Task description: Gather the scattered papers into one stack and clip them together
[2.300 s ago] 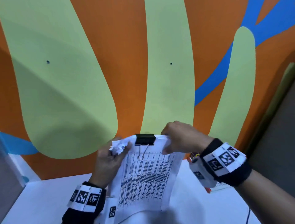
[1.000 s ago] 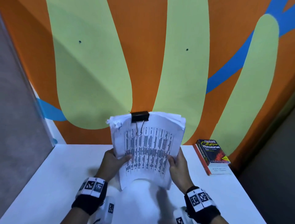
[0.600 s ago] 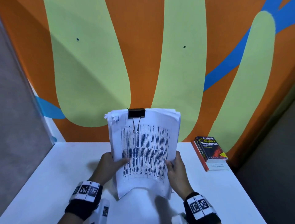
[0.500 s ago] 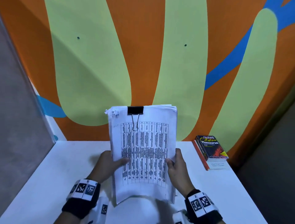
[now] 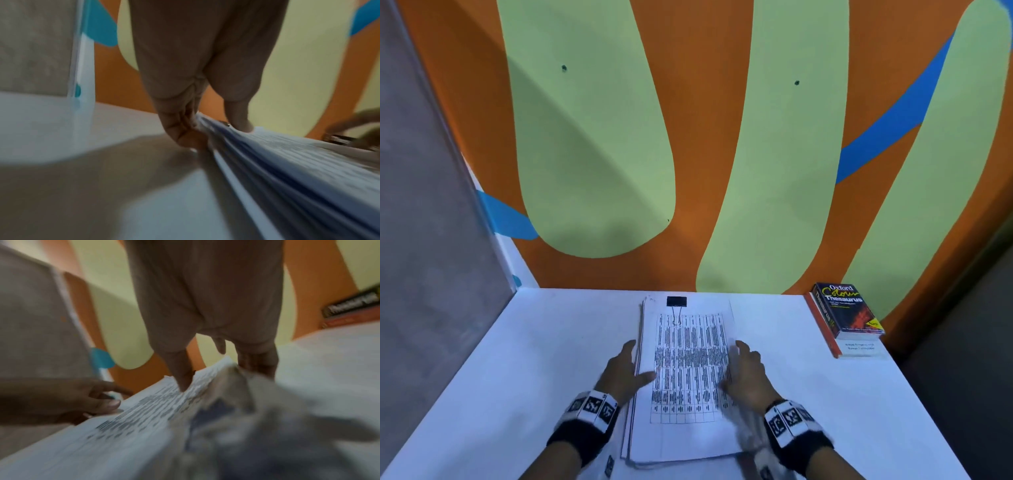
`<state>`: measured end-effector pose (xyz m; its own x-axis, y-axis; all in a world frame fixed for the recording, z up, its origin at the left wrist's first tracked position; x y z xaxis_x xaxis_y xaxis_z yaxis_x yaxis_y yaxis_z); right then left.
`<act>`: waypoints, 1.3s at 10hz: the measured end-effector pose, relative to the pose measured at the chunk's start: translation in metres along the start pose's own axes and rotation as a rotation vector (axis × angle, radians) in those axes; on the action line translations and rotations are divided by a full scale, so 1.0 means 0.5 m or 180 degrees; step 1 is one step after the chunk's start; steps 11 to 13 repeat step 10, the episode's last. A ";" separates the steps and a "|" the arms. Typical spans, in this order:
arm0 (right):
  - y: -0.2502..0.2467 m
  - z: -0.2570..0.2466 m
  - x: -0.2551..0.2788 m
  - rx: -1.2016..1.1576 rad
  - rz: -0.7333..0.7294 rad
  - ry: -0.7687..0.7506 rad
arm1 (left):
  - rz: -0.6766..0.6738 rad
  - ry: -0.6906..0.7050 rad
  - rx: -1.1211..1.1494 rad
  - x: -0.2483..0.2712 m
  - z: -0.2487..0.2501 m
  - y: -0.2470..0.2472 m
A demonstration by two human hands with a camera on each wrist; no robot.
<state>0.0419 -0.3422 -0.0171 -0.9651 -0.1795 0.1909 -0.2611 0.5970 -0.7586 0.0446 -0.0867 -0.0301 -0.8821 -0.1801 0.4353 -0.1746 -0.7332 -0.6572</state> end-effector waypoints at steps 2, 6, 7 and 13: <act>0.066 0.051 0.166 0.0587 -0.0985 -0.0766 | -0.0692 0.0394 -0.0910 0.137 -0.073 0.019; 0.040 0.017 0.115 0.0884 -0.0231 -0.0888 | -0.0121 0.0645 -0.1273 0.085 -0.053 0.040; 0.036 0.023 0.097 0.1024 -0.0403 -0.0933 | -0.0110 0.0663 -0.1332 0.075 -0.043 0.040; 0.077 0.062 0.178 0.0914 0.0499 -0.0709 | 0.0275 0.0453 -0.1031 0.113 -0.126 0.061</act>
Point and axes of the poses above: each hand's wrist, its own x-axis away from the middle knuckle, its own y-axis out of the palm, z = x × y, the point moved 3 cm from there along -x, towards the middle knuckle, and after that the axes turned 12 degrees about -y, right-handed, at the moved point
